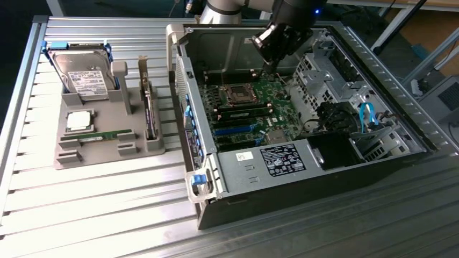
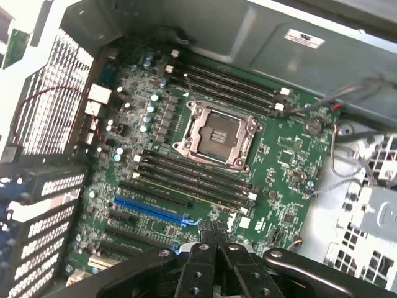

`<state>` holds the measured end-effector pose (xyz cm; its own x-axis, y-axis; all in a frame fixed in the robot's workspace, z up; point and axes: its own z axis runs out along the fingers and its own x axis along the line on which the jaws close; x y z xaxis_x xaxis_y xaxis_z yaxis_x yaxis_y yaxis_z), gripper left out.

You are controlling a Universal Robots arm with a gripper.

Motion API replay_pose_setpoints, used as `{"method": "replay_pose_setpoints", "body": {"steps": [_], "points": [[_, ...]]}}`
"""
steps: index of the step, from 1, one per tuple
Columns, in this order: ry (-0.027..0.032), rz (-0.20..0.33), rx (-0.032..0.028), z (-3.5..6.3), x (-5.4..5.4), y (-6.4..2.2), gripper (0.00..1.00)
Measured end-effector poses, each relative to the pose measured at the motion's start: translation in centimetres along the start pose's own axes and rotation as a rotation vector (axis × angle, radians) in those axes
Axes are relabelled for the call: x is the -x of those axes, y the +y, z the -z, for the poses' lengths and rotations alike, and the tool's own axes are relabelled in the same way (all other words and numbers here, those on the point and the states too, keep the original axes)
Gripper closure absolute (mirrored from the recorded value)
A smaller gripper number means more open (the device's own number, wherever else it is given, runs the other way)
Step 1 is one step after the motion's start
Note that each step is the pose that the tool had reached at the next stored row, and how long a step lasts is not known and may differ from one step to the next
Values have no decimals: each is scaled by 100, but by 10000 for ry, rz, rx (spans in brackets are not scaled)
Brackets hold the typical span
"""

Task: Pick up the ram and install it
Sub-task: 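Press down the ram until it locks into place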

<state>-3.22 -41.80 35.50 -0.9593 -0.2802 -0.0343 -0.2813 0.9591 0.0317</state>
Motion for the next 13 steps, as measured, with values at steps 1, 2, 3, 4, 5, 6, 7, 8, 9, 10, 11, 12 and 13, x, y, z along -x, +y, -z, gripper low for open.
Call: {"method": "replay_pose_setpoints", "body": {"steps": [1,2,3,4,5,6,7,8,9,10,11,12,13], "points": [[-6,-206,-7,0,0,0,90],[-11,-358,-12,0,0,0,90],[-18,-568,-19,0,0,0,90],[-29,-926,-32,0,0,0,90],[-41,-1302,-44,0,0,0,90],[-51,-1606,-55,0,0,0,90],[-57,-1793,-61,0,0,0,90],[-62,-1941,-66,0,0,0,90],[-68,-2136,-73,0,0,0,90],[-72,-2284,-78,0,0,0,90],[-77,-2446,-84,0,0,0,90],[-79,-2498,-85,0,0,0,90],[-79,-2505,-86,0,0,0,90]]}}
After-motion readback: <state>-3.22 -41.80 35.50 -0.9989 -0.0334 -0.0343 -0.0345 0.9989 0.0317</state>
